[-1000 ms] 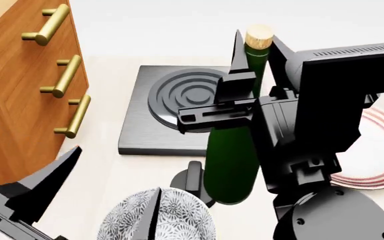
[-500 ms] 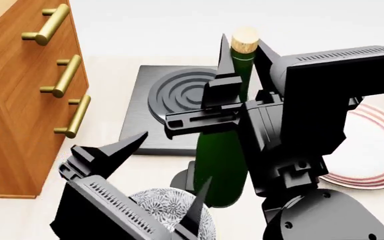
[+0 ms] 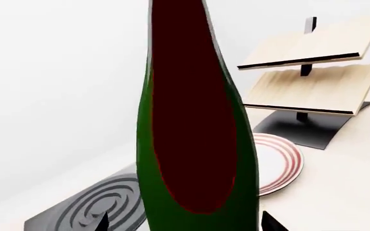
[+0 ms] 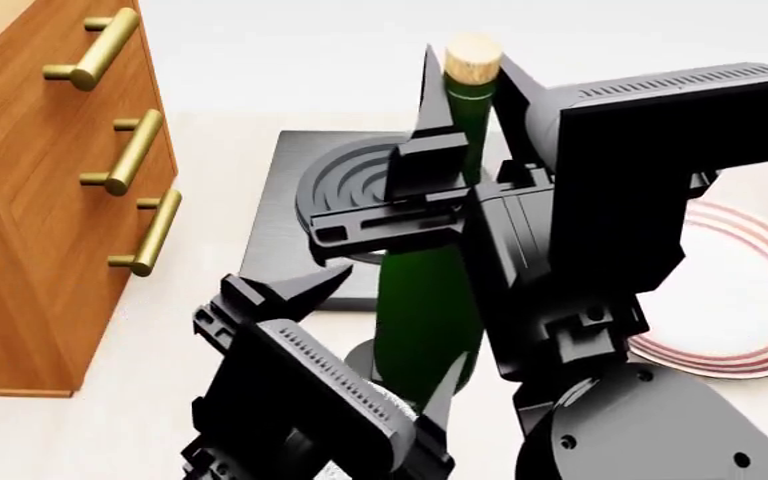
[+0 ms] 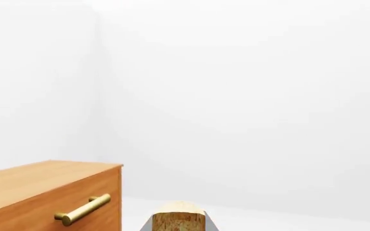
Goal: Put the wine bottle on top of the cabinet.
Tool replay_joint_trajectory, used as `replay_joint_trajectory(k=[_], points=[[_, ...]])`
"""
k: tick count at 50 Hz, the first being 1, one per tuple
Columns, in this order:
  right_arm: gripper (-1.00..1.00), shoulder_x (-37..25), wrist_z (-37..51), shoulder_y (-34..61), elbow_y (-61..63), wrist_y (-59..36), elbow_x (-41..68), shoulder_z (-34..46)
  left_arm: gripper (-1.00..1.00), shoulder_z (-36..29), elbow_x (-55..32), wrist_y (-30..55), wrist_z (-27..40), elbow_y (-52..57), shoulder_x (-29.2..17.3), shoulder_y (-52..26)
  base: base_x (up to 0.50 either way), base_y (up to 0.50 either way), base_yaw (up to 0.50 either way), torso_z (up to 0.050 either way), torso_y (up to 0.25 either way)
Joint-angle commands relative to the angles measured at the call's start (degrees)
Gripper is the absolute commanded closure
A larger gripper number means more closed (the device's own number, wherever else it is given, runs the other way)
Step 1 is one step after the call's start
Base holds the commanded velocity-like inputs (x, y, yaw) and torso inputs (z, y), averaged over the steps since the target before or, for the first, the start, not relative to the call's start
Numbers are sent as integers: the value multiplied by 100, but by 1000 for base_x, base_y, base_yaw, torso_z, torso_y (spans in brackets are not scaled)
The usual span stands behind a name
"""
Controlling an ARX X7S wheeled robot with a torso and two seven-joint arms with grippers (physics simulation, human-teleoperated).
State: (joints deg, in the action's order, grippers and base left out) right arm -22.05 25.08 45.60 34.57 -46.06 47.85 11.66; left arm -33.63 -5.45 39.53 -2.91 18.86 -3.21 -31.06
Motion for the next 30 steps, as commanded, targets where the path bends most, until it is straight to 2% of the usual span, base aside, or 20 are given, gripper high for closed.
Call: replay_joint_trajectory(k=[1, 19, 20, 30], points=[[100, 111, -121, 167, 128, -57, -89, -172, -100, 113, -364, -405, -69, -687, 191, -227, 0, 0, 0, 0, 0], [100, 69, -144, 47, 134, 55, -92, -158, -100, 7, -910, -977, 240, -1038, 112, -419, 0, 0, 0, 1, 1], [100, 70, -147, 29, 125, 73, -93, -165, 100, 1, -944, -972, 246, -1005, 101, -403, 0, 0, 0, 0, 0], [100, 66, -129, -54, 136, 125, -80, -168, 100, -119, -1013, -1046, 311, -986, -4, -405, 0, 0, 0, 0, 1]])
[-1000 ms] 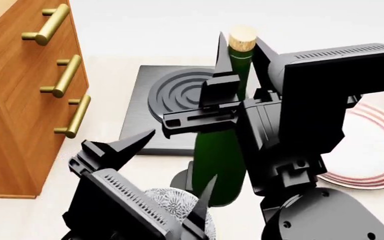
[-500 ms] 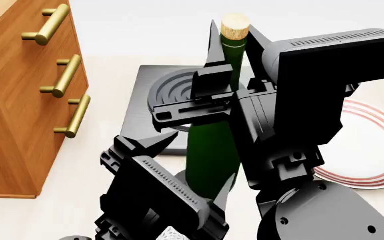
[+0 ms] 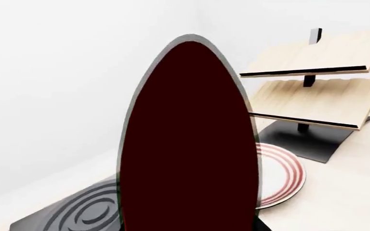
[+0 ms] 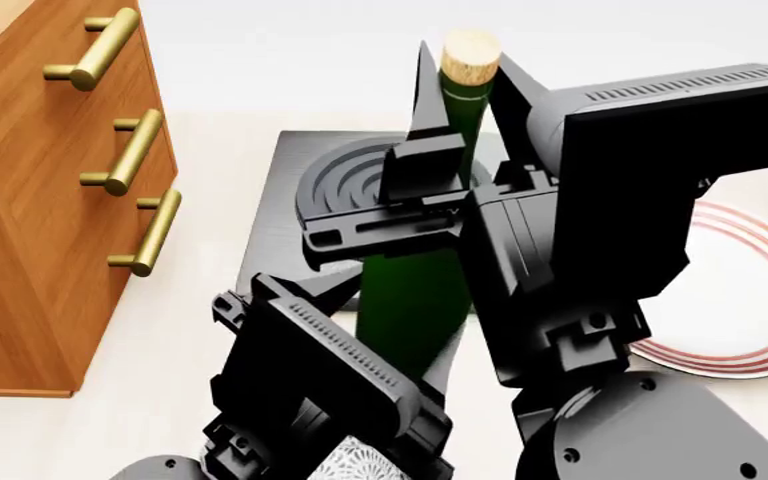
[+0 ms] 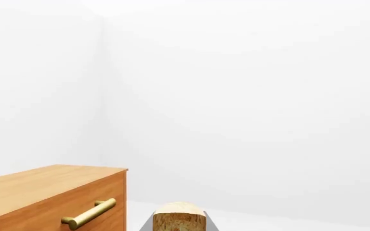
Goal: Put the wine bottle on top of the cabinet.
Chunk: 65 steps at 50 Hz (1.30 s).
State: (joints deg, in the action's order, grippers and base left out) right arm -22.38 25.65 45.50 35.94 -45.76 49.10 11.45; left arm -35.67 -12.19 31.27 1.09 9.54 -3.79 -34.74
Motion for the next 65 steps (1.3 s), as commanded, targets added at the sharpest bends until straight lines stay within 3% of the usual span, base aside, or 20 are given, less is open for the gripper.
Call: replay_joint_trajectory(k=[1, 12, 13, 31, 43, 54, 56, 58, 65], points=[[100, 97, -194, -51, -14, 112, -216, -147, 100, 78, -347, -244, -92, -81, 51, -41, 0, 0, 0, 0, 0], [100, 51, -237, -157, 118, 156, -72, -194, 100, 24, -440, -228, -5, -64, -8, -85, 0, 0, 0, 0, 0], [-100, 45, -210, -189, 174, 139, -13, -225, 100, 29, -454, -204, 7, -50, -15, -98, 0, 0, 0, 0, 0], [-100, -82, 66, -521, 782, 157, 371, -536, 100, 128, -643, -133, 174, -114, -105, -355, 0, 0, 0, 1, 1], [-100, -328, 498, -1087, 1614, 303, 803, -1148, 100, 484, -843, -10, 321, -42, -294, -584, 0, 0, 0, 0, 0], [-100, -437, 304, -2624, 2135, 1093, -152, -1453, 100, 986, -933, 429, 702, 330, -507, -1159, 0, 0, 0, 0, 1], [-100, -419, 283, -2804, 2123, 1227, -185, -1544, 100, 612, -421, 429, 795, 406, -722, -1408, 0, 0, 0, 0, 0], [-100, -414, 260, -2963, 2133, 1336, -233, -1607, 100, 957, -680, 635, 931, 567, -588, -1527, 0, 0, 0, 0, 0], [-100, -351, 82, -3567, 2134, 1756, -644, -1596, 100, 1169, -715, 1063, 1101, 706, -563, -2162, 0, 0, 0, 1, 1]])
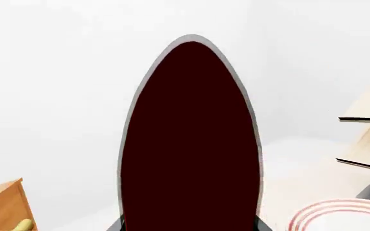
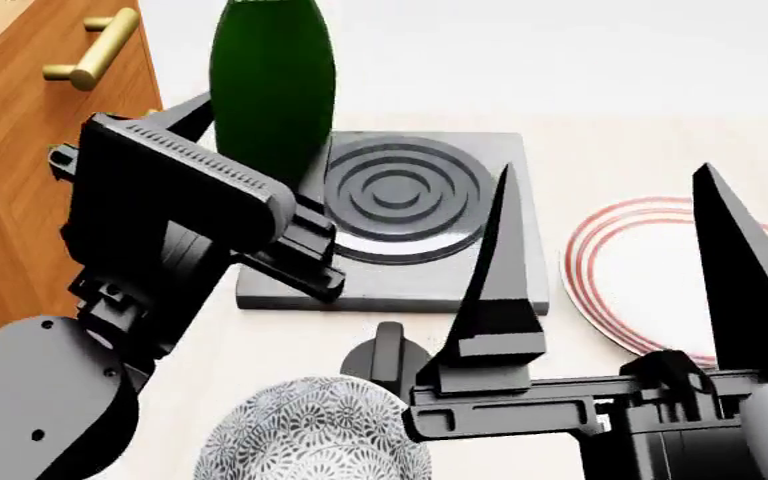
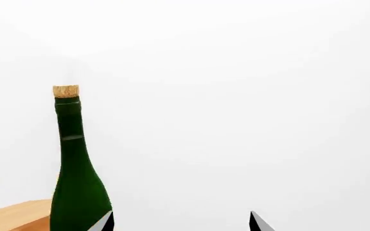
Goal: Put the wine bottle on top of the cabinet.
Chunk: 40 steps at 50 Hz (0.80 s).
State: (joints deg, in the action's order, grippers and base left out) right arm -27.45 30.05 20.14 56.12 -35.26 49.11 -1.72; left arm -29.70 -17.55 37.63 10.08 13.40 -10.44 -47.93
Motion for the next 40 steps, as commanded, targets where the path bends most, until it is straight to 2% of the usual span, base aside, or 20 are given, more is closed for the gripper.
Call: replay_joint_trajectory(k=[1, 13, 21, 27, 40], points=[[-100, 211, -425, -1161, 49, 837, -786, -259, 100, 611, -183, 472, 217, 286, 113, -966, 0, 0, 0, 0, 0], [-100, 493, -831, -2039, -595, 1647, -1596, -69, 100, 857, -252, 752, 252, -63, 199, -1965, 0, 0, 0, 0, 1], [-100, 488, -810, -1997, -674, 1634, -1635, -13, 100, 963, -211, 823, 237, -505, 183, -2642, 0, 0, 0, 0, 0], [-100, 460, -777, -1973, -621, 1604, -1558, -32, 100, 1014, 10, 712, 122, -1400, -82, -3249, 0, 0, 0, 0, 2], [-100, 452, -771, -1987, -636, 1629, -1547, 28, 100, 1089, 355, 635, 72, -2739, -647, -3798, 0, 0, 0, 1, 1]])
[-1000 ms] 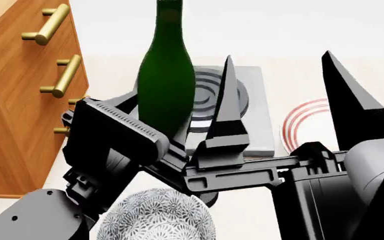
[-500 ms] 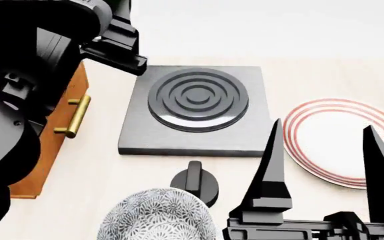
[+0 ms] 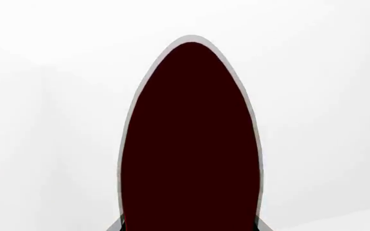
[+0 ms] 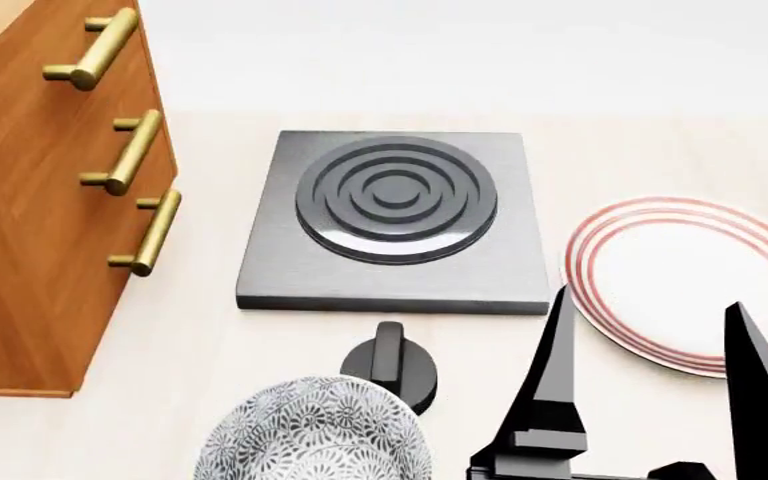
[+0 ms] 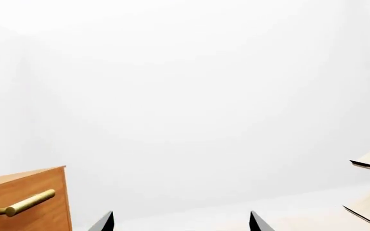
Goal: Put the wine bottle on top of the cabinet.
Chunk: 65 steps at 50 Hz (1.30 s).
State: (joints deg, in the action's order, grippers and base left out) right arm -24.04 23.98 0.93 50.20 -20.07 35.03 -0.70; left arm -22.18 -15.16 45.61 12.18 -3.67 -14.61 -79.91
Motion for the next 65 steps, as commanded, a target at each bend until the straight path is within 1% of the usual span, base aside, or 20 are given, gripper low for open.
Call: replay_joint_trajectory(k=[1, 18, 20, 25, 27, 30, 34, 36, 38, 43, 51, 65], points=[[-100, 112, -170, -65, -57, 119, -143, -65, 100, 347, 125, -175, -159, -1118, -272, -627, 0, 0, 0, 0, 0], [-100, 110, -199, -90, -147, 197, -183, 23, 100, 528, 233, 152, 31, -1863, -563, -877, 0, 0, 0, 0, 1], [-100, 124, -203, -81, -162, 195, -224, 84, 100, 668, 237, 151, 188, -2001, -559, -895, 0, 0, 0, 0, 0], [-100, 123, -221, -68, -189, 192, -249, 158, 100, 725, 271, 24, 189, -2385, -633, -991, 0, 0, 0, 0, 2], [-100, 121, -227, -76, -201, 209, -252, 159, 100, 983, 129, -77, 248, -2449, -593, -982, 0, 0, 0, 0, 0], [-100, 120, -235, -78, -217, 223, -267, 181, 100, 974, 124, -148, 201, -2512, -614, -935, 0, 0, 0, 0, 0], [-100, 113, -217, -72, -194, 200, -270, 215, 100, 1377, -104, -447, 260, -2641, -559, -794, 0, 0, 0, 0, 3], [-100, 114, -228, -78, -215, 221, -276, 223, 100, 1332, -76, -543, 199, -2689, -587, -772, 0, 0, 0, 0, 0], [-100, 116, -237, -82, -245, 239, -292, 234, 100, 1516, -217, -623, 179, -2707, -561, -768, 0, 0, 0, 0, 0], [-100, 110, -225, -67, -238, 225, -288, 265, 100, 1659, -326, -795, 116, -2857, -510, -905, 0, 0, 0, 2, 0], [-100, 99, -223, -69, -248, 246, -274, 279, 100, 1551, -313, -714, 19, -3132, -440, -1086, 0, 0, 0, 0, 1], [-100, 98, -230, -70, -296, 295, -270, 327, 100, 1403, -315, -762, -145, -3396, -292, -1119, 0, 0, 0, 0, 1]])
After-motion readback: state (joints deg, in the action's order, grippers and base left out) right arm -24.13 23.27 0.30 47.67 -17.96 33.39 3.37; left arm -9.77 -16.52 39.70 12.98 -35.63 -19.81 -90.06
